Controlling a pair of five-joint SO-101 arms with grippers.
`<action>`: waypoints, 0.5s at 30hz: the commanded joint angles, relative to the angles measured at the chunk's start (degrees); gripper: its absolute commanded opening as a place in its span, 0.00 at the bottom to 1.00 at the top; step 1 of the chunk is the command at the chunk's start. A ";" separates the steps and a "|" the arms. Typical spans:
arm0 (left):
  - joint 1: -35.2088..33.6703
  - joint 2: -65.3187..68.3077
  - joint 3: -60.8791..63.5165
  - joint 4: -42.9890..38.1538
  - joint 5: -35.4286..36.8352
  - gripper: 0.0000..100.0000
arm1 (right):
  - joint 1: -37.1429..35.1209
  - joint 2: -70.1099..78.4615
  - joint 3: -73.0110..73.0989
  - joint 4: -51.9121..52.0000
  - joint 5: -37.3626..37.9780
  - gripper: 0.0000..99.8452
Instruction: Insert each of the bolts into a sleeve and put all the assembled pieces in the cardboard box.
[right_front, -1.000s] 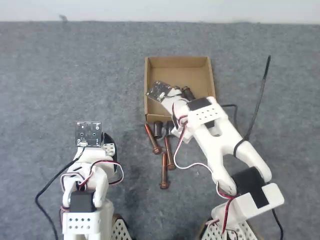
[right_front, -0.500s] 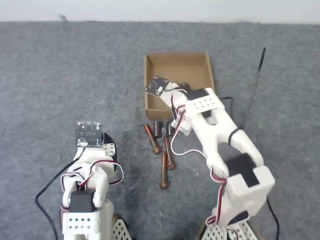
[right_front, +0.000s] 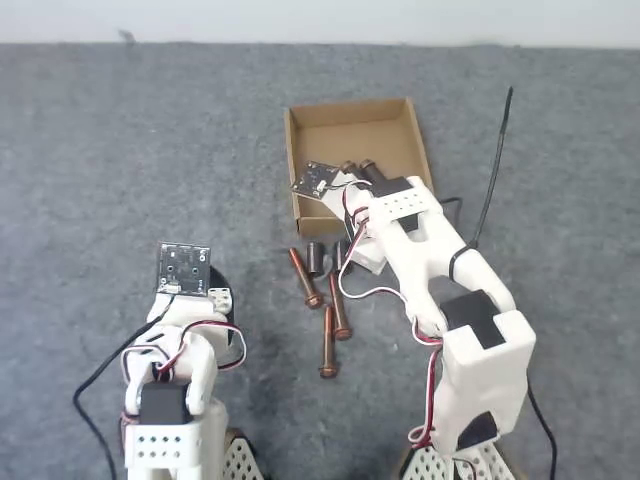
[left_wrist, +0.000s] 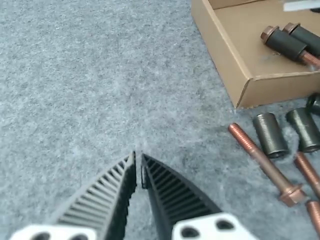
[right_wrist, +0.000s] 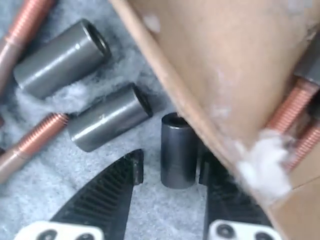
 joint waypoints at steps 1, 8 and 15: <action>-0.26 -0.53 -0.48 -1.67 -0.35 0.01 | -0.92 1.89 -1.85 -1.45 0.26 0.16; -0.26 -0.62 -0.48 -1.67 -0.35 0.01 | -0.31 -0.66 -2.46 -1.54 -6.95 0.02; -0.26 -0.62 -0.48 -1.67 -0.44 0.01 | 0.84 -9.71 -0.35 -0.92 -11.43 0.01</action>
